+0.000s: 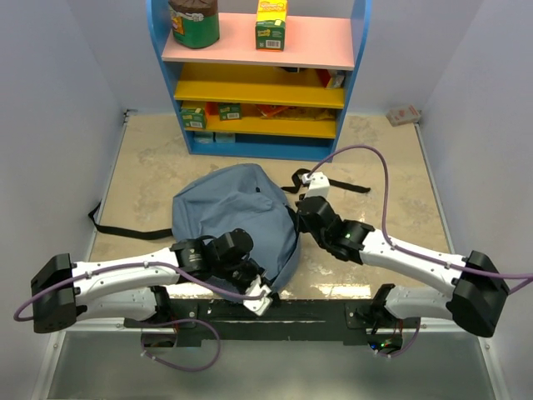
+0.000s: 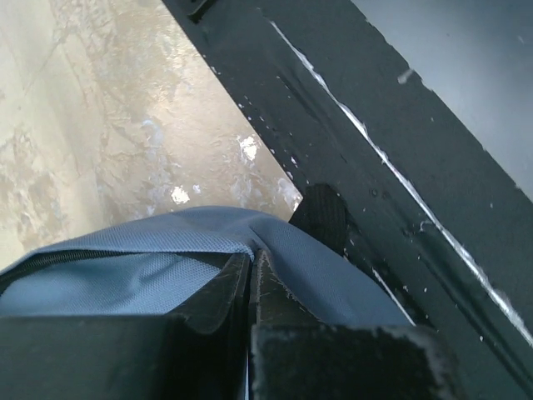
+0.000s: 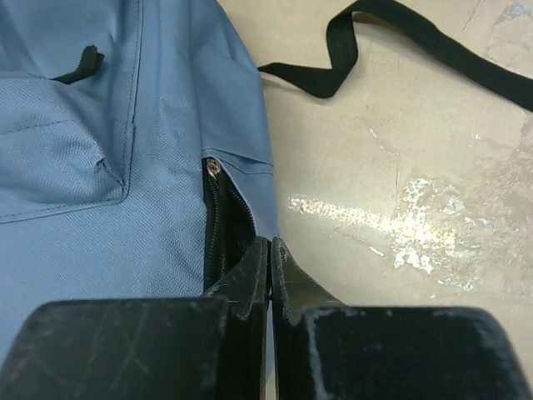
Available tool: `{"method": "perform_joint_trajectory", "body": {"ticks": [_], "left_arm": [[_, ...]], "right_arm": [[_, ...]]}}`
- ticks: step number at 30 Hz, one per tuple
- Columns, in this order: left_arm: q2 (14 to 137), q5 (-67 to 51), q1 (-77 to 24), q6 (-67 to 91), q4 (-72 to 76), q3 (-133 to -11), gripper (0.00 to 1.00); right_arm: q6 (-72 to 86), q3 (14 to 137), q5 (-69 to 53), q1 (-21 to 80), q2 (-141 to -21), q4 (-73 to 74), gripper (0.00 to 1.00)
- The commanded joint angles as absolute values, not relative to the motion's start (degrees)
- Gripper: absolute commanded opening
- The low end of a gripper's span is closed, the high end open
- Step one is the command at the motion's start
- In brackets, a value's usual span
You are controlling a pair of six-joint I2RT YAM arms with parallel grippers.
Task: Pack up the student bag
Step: Zip the student bag at the center of the board, then reset both arms
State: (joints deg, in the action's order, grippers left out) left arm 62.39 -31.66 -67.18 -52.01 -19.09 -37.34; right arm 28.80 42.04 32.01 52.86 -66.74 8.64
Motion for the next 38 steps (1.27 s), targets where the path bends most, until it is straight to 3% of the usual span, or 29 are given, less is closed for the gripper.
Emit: {"method": "perform_joint_trajectory", "body": {"ticks": [1, 4, 5, 6, 8, 9, 10, 16, 19, 20, 21, 22, 23, 25, 29, 38], "left_arm": [[61.1, -42.5, -69.1, -59.4, -28.7, -39.4, 0.0], [61.2, -37.8, -69.1, -52.9, -19.0, -38.7, 0.01], [61.3, -32.2, -68.9, -45.7, -15.2, -38.5, 0.1], [61.4, -29.7, -68.6, -42.9, -11.9, -38.8, 0.32], [62.2, -24.0, -67.1, -37.4, -5.5, -40.9, 0.65], [62.6, -22.5, -66.6, -36.0, -4.3, -42.2, 0.91], [63.1, -21.5, -66.0, -35.1, -4.2, -43.8, 1.0], [68.3, -16.9, -58.6, -23.1, -11.7, -61.8, 1.0], [74.4, -15.4, -51.5, -18.6, -23.3, -75.7, 1.0], [78.1, -16.4, -48.0, -18.5, -26.9, -83.2, 1.0], [79.5, -17.0, -46.3, -18.8, -30.5, -86.4, 1.0], [80.3, -17.2, -45.0, -19.5, -35.0, -88.6, 1.0], [79.5, -16.4, -42.6, -19.6, -35.5, -89.3, 1.0], [76.7, -15.2, -40.0, -18.9, -33.0, -87.1, 1.0], [68.7, -14.5, -30.7, -16.4, -30.7, -78.2, 1.0], [66.3, -23.5, -6.5, -17.3, -29.9, -67.7, 1.0]], "right_arm": [[25.0, 47.0, 36.5, 49.8, -69.6, 2.4, 0.0], [23.4, 49.3, 35.6, 46.8, -73.4, 0.2, 0.0], [23.0, 50.6, 35.1, 44.5, -74.3, 0.3, 0.0], [22.8, 51.4, 34.5, 43.2, -76.1, 0.2, 0.0], [21.5, 53.6, 33.4, 39.7, -77.9, -1.0, 0.0], [21.4, 54.3, 32.9, 38.7, -79.4, -1.1, 0.0], [20.7, 55.8, 32.4, 37.9, -80.2, -0.8, 0.0], [22.1, 60.8, 29.5, 33.6, -85.1, 2.6, 0.0], [23.4, 64.8, 22.1, 29.4, -87.9, 6.6, 0.27], [23.3, 65.6, 21.3, 29.1, -88.1, 7.2, 0.44], [22.8, 66.0, 20.5, 29.0, -87.8, 7.6, 0.51], [22.2, 65.7, 19.0, 29.1, -87.3, 7.6, 0.6], [21.8, 65.1, 18.1, 29.0, -85.4, 7.2, 0.78], [21.7, 62.9, 16.3, 29.1, -83.0, 6.5, 0.96], [22.1, 60.5, 14.3, 29.1, -78.2, 8.2, 0.99], [21.8, 52.1, 13.1, 29.0, -69.9, 7.4, 0.99]]}}
